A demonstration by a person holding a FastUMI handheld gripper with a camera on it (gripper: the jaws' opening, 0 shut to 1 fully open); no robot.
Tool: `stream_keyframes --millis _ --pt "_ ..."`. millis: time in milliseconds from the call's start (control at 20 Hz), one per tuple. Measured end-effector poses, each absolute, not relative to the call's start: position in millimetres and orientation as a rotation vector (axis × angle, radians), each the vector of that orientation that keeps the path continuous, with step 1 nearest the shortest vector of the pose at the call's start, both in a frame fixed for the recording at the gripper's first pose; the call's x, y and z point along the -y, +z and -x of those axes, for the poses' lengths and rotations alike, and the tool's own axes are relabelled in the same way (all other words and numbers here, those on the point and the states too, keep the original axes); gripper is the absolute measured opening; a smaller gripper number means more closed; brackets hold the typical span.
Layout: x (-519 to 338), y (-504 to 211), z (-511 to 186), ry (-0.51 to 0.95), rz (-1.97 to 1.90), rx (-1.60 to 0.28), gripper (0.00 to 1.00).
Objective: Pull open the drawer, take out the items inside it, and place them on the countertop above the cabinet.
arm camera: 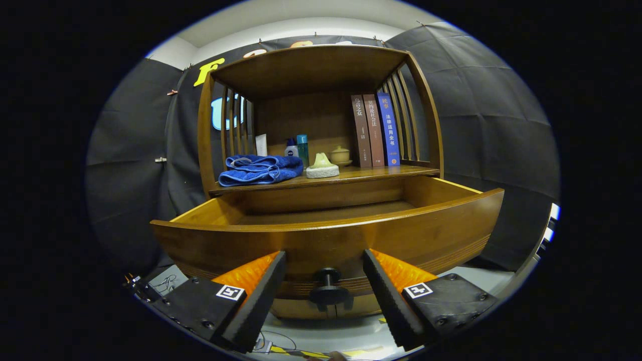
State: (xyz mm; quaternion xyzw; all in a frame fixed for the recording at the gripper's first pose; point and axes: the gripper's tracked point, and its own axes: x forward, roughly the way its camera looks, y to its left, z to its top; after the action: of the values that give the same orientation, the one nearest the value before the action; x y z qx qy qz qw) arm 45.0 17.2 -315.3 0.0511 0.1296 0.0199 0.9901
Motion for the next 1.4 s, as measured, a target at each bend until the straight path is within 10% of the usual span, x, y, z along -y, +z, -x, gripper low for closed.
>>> stream_keyframes --millis 1400 --pt "-25 -327 -200 0.032 -0.149 -0.264 0.99"
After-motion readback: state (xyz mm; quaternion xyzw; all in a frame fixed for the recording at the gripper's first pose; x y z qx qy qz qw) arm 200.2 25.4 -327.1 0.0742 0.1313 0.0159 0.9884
